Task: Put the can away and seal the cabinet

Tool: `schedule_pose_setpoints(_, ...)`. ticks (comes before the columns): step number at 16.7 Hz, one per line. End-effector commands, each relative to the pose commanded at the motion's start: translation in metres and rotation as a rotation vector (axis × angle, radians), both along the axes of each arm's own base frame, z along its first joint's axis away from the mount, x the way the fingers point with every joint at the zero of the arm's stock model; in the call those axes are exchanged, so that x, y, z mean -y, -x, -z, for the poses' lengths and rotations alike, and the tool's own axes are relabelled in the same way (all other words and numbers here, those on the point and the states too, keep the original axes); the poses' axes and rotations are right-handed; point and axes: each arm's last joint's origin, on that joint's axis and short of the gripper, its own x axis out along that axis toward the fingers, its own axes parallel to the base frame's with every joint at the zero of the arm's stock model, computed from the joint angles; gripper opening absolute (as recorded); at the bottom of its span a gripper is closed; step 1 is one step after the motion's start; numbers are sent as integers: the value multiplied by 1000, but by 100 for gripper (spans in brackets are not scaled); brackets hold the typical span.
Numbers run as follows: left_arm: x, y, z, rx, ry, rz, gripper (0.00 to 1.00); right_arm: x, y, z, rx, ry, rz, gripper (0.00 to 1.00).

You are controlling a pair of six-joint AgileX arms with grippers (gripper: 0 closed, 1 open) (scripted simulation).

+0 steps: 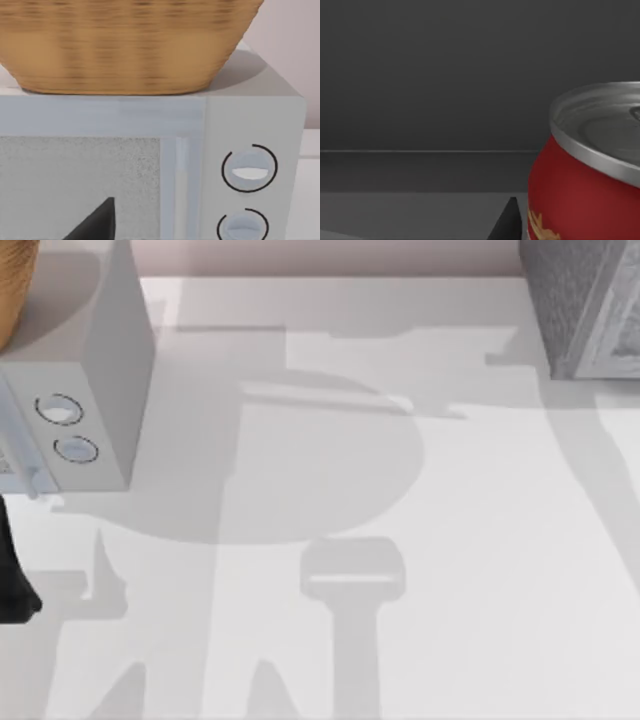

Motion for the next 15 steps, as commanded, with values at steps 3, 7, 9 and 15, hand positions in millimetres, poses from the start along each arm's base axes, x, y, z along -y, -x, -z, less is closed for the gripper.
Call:
schedule_pose_setpoints(3,0,0,0,0,0,0,100,-1,-21,-11,0,0,0,0)
schedule_pose_setpoints(7,0,0,0,0,0,0,100,-3,-60,-23,0,1,0,0)
schedule_pose_setpoints(9,0,0,0,0,0,0,100,-2,-81,-25,0,1,0,0)
schedule_pose_setpoints(15,0,0,0,0,0,0,100,1,-129,-19,0,0,0,0)
